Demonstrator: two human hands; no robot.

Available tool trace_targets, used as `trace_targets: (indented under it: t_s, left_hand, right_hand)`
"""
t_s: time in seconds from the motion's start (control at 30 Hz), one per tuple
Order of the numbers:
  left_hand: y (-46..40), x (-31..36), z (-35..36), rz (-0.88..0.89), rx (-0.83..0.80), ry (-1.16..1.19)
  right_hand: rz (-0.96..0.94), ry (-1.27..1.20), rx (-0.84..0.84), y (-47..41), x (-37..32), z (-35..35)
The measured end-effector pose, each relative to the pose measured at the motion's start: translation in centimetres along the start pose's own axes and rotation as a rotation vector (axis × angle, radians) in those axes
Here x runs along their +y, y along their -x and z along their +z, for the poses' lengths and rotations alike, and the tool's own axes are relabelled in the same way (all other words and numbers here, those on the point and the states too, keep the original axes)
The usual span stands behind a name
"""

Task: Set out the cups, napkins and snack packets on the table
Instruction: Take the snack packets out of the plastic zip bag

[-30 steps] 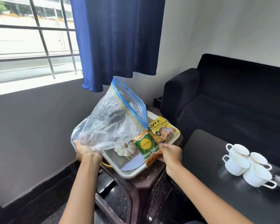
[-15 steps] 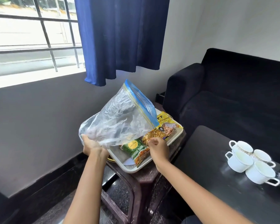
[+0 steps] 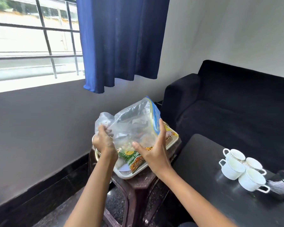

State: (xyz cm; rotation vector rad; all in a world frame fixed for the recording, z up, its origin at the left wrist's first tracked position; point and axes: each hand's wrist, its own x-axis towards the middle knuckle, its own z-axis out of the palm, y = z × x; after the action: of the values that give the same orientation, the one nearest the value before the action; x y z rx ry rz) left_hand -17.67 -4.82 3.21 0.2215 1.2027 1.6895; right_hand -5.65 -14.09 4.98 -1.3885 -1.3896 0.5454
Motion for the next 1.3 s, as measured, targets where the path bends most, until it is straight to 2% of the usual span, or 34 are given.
trace_targets:
  t_s: [0.13,0.23,0.3,0.37,0.5,0.6,0.67,0.77,0.87,0.93,1.0,1.13,1.2,1.3]
  left_hand:
    - [3.1,0.1,1.7,-0.076,-0.335,-0.132]
    - [6.0,0.3,2.7,-0.238,-0.633,-0.074]
    - [7.5,0.1,2.8,-0.309,-0.762,-0.096]
    - [8.5,-0.4,2.7,-0.302,-0.834,-0.148]
    - [9.4,-1.6,2.5,-0.099,-0.760,-0.265]
    - [9.6,-1.9,2.4,0.103,-0.689,-0.290]
    - [9.2,-1.8,2.2,0.158,-0.646,-0.366]
    - [8.6,-1.5,1.8,-0.005,-0.733,-0.418]
    - [8.8,-1.5,1.4,-0.246,-0.922,-0.312]
    - [9.1,-1.6,1.4,-0.332,-1.008,-0.244]
    - [9.3,-1.5,1.5,-0.335,-1.095,-0.216]
    - [9.4,-1.4,1.7,-0.237,-1.208,-0.224]
    - [9.4,-1.6,1.8,-0.194,-1.187,-0.243]
    - [9.3,-2.0,2.0,-0.121,-1.050,-0.207]
  right_hand:
    - [0.028,0.039,-0.014,-0.3,-0.6,-0.6]
    - [0.070,-0.055,-0.059,-0.1,-1.2,-1.7]
    - [0.074,-0.130,-0.060,0.2,-1.4,-2.5]
    - [0.065,-0.069,0.015,0.5,-1.4,-3.6]
    - [0.126,0.051,0.186,0.8,-1.1,-5.3]
    - [0.177,0.032,0.293,0.9,-1.0,-6.2]
    - [0.180,-0.026,0.315,0.8,-1.3,-6.7]
    - [0.187,-0.122,0.243,0.7,-2.1,-7.2]
    - [0.194,-0.156,0.154,0.6,-2.6,-7.2]
    - [0.229,-0.148,0.136,0.4,-2.7,-7.1]
    - [0.266,-0.116,0.150,0.2,-2.6,-7.1]
    - [0.332,-0.096,0.212,-0.2,-1.3,-7.4]
    - [0.369,-0.097,0.219,-0.2,-0.6,-7.8]
    - [0.433,-0.052,0.278,0.0,0.3,-8.4]
